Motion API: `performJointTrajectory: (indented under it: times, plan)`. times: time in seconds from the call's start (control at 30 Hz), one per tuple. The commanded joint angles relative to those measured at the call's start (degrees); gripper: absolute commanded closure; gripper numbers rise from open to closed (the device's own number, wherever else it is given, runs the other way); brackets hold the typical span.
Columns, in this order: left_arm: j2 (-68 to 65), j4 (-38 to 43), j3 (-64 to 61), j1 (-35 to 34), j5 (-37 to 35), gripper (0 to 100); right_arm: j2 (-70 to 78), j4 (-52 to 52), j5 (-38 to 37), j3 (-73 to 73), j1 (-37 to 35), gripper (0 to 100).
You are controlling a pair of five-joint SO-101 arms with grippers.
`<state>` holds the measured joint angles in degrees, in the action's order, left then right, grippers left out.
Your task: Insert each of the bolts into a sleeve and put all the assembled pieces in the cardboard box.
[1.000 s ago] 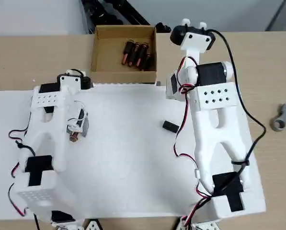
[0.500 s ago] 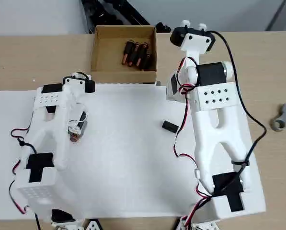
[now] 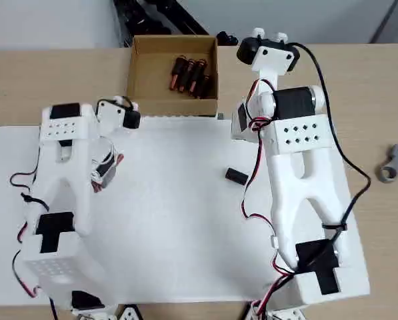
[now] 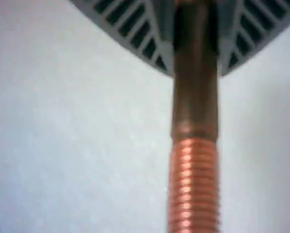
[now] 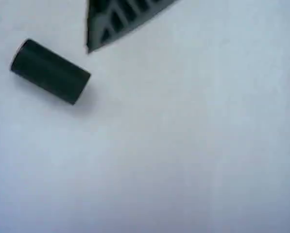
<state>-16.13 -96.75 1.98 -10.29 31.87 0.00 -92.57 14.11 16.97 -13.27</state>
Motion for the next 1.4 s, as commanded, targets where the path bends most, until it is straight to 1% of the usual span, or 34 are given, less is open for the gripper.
performJointTrajectory:
  times: [0.0, 0.23, 0.3, 0.43, 0.47, 0.53, 0.73, 0.93, 1.03, 1.23, 1.37]
  plan:
    - [0.97, -3.69, 6.2, -0.18, 7.12, 99, -3.03, -0.22, 0.53, 1.93, 0.66, 83.8]
    - [1.05, -3.69, 9.01, -0.18, 18.99, 99, -3.03, 0.22, 0.62, 1.93, 0.75, 84.0]
    - [1.05, -3.69, 9.54, -0.18, 22.86, 99, -2.68, 0.31, 0.62, 1.93, 0.75, 87.1]
    - [1.05, -3.69, 9.63, -0.09, 33.76, 99, -2.68, 0.31, 0.62, 1.93, 0.75, 98.0]
    - [0.97, -3.6, 9.71, 0.18, 36.84, 99, -2.68, 0.31, 0.62, 1.93, 0.75, 99.2]
    - [0.7, -2.2, 9.8, 0.7, 42.02, 99, -2.68, 0.22, 0.62, 1.93, 0.75, 98.6]
    - [0.35, 6.33, 9.54, 2.02, 49.76, 100, -2.68, 0.4, 0.62, 1.93, 0.48, 98.1]
    - [0.26, 8.88, 9.36, 2.2, 57.05, 100, -2.68, 0.4, 0.62, 1.93, 0.66, 98.0]
    - [0.26, 10.29, 7.6, 2.2, 58.64, 100, -2.59, 0.4, 0.62, 1.93, 0.48, 98.0]
    - [0.26, 12.22, 3.65, 2.11, 58.29, 99, -2.59, 0.4, 0.62, 1.93, 0.4, 98.2]
    - [0.26, 12.57, 3.3, 2.11, 53.71, 98, -2.59, 0.4, 0.62, 1.93, 0.4, 98.0]
